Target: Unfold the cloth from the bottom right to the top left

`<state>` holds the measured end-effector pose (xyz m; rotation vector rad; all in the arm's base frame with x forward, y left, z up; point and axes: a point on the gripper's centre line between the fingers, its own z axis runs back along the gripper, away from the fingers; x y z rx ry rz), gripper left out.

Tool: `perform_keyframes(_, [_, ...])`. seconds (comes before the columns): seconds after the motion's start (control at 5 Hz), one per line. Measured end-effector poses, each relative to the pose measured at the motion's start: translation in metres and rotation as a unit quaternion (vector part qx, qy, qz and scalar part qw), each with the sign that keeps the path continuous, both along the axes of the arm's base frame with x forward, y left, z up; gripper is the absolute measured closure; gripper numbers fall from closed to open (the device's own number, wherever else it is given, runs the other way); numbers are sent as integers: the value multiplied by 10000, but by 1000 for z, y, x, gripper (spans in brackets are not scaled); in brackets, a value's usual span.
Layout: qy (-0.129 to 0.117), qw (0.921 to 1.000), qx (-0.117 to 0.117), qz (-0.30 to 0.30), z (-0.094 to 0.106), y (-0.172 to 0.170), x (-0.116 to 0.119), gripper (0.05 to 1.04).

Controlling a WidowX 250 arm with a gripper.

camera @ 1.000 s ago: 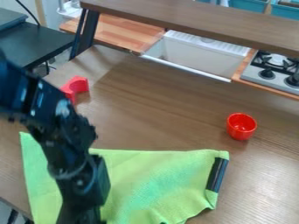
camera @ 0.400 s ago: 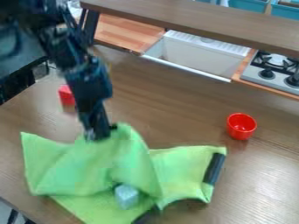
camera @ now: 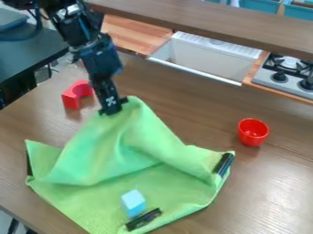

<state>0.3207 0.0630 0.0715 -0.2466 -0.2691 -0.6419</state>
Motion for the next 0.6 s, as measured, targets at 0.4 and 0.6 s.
perform_keyframes(0.4, [17, 9968, -160, 787, -1, 25, 26, 1027])
perform_keyframes(0.6, [-10, 9952, -184, 956, 1, 32, 36, 1027])
